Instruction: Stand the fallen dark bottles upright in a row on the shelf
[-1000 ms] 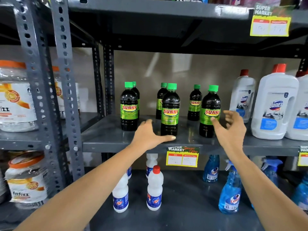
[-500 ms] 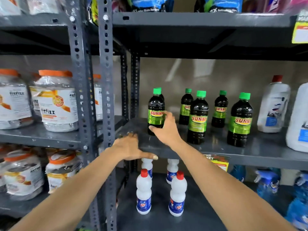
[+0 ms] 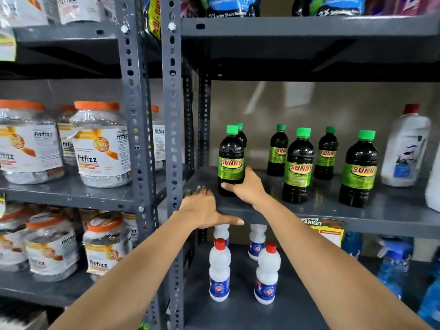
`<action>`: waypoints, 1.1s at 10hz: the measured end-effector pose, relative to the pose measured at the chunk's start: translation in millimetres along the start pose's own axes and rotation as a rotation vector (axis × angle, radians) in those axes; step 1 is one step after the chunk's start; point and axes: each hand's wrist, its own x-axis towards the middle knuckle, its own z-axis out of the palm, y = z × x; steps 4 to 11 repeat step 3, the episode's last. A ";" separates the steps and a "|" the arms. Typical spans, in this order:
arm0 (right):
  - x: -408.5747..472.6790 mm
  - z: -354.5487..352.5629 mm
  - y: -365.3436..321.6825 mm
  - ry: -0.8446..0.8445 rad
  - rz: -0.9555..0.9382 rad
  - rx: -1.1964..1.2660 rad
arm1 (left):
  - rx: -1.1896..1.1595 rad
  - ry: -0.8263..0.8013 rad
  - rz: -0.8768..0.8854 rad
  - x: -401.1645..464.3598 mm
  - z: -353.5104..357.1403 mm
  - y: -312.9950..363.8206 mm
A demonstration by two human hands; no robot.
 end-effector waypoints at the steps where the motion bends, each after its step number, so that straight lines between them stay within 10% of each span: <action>1: -4.9 1.4 -0.1 0.005 -0.025 -0.019 | 0.015 -0.012 -0.013 -1.0 -1.2 0.9; 11: -16.4 -1.3 -11.0 0.038 -0.012 0.037 | 0.019 -0.010 -0.028 -5.5 -6.6 3.9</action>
